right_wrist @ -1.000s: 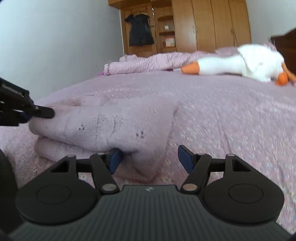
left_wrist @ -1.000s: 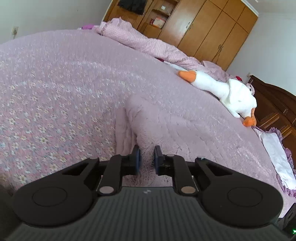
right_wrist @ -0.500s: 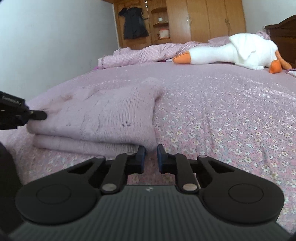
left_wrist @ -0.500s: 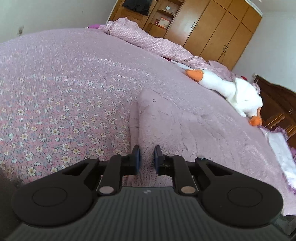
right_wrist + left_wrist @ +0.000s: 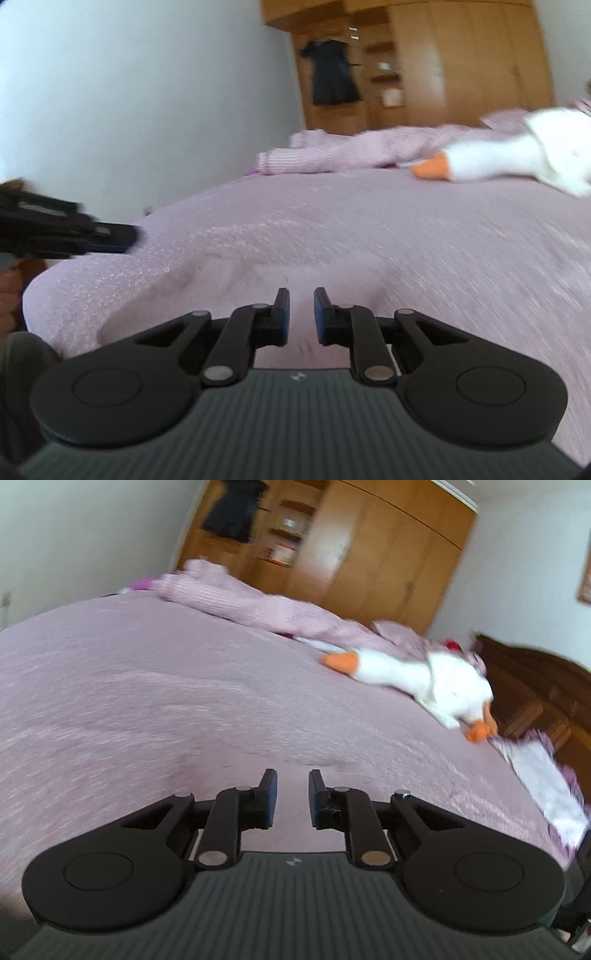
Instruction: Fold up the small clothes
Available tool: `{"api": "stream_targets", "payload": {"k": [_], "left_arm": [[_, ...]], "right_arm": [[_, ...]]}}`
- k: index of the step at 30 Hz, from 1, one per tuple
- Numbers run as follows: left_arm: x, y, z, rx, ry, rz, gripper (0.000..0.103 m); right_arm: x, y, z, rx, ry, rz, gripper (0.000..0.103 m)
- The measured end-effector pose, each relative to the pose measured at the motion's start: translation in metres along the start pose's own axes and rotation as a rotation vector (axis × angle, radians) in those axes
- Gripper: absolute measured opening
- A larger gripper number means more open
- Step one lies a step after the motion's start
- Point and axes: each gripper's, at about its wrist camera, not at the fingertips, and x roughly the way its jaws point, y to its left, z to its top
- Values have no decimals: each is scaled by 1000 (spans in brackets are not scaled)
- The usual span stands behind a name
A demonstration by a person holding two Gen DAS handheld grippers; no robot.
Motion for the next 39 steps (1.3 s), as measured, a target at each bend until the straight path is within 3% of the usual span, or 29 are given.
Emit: {"api": "stream_targets", "payload": {"k": [4,7,11,19,23,27,31,35,39], "left_arm": [[54,-1,-15,23,125,23,10],[63,18,-35,7,175,62,7],[59,32,-55,108,155,146,5],[51,23,-43,97,158,158,4],[34,7,-37,192,129,179,4],[42,19,-43,146,181,187,4],[51,26,-54,186,209,188,4],[56,37,-56,126,217,162,3],[52,32,-57,181,212,164,4]], "right_arm": [[42,3,-4,8,120,-9,3],[50,5,-25,53,192,6,3],[58,15,-37,31,199,-8,2],[42,7,-19,69,178,-1,3],[12,14,-7,23,133,-32,3],[19,5,-19,49,190,-26,3],[30,-1,-32,104,224,-26,2],[38,5,-34,82,241,-52,1],[40,8,-28,76,267,-67,2]]}}
